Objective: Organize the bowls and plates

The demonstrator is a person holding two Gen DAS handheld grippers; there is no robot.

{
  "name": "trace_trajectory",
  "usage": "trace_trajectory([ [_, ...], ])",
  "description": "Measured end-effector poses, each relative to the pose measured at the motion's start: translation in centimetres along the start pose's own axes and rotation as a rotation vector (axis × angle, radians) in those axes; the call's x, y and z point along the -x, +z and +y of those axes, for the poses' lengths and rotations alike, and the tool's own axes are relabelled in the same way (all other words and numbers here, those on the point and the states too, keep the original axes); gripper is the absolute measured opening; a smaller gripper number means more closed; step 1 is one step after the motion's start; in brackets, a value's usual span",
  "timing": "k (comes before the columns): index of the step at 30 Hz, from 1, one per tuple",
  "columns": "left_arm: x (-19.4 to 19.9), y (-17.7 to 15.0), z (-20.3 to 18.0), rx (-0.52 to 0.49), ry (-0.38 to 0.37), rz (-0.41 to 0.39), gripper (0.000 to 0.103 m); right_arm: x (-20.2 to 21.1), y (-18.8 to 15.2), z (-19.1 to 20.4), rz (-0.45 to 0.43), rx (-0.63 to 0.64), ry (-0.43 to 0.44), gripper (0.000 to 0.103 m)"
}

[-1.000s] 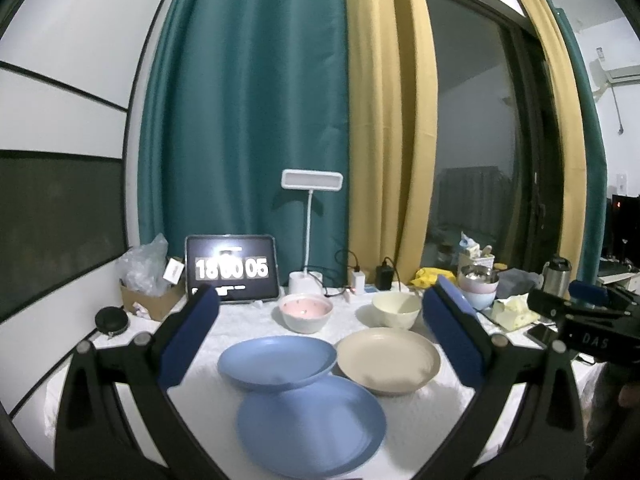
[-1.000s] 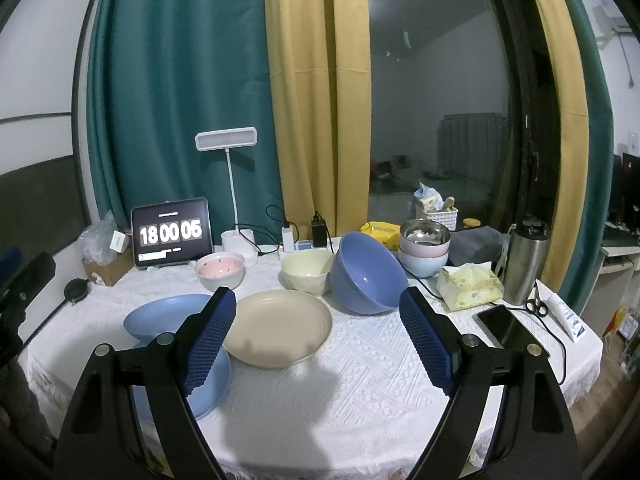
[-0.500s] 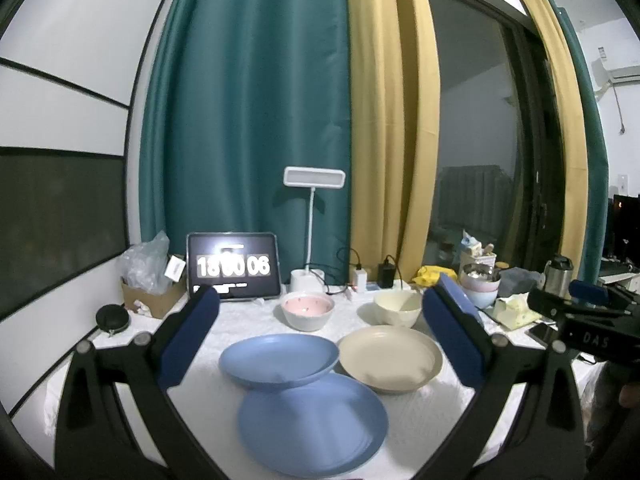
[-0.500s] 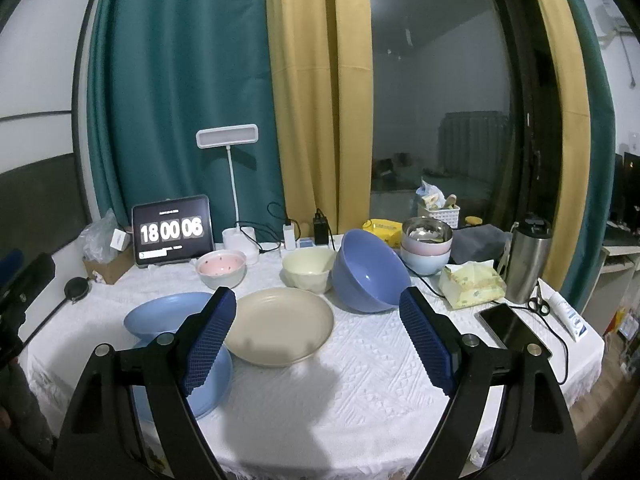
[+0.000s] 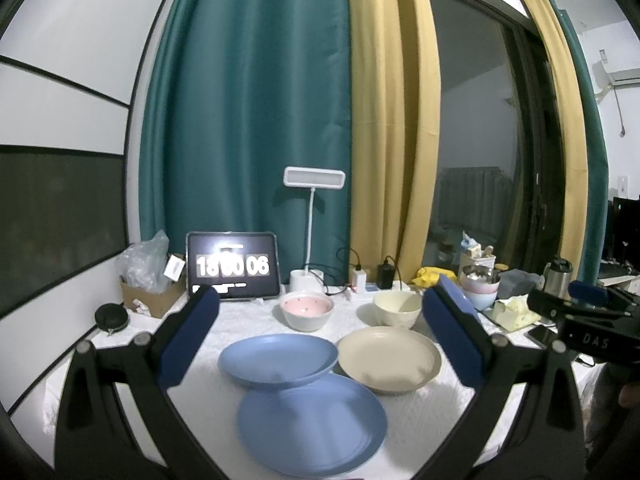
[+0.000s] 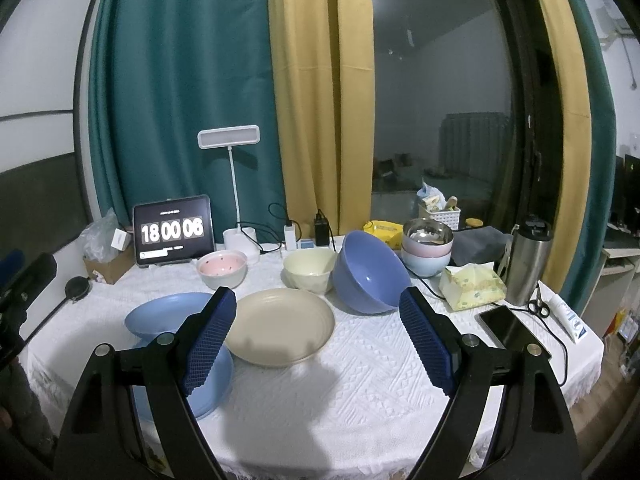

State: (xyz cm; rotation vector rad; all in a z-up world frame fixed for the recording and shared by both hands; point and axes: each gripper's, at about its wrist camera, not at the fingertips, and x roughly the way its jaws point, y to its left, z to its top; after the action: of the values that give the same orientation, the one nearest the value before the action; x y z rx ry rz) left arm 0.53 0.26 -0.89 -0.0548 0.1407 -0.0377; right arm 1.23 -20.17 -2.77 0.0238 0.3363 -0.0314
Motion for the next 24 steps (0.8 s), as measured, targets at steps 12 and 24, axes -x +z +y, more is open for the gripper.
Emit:
trace_trajectory([
  [12, -0.1, 0.2, -0.1, -0.002, 0.002, -0.002, 0.102, 0.0, 0.0, -0.1, 0.001, 0.000, 0.002, 0.087],
  [24, -1.9, 0.2, -0.7, -0.010, -0.010, 0.034, 0.102, -0.8, -0.1, -0.2, 0.020, -0.002, -0.004, 0.087],
])
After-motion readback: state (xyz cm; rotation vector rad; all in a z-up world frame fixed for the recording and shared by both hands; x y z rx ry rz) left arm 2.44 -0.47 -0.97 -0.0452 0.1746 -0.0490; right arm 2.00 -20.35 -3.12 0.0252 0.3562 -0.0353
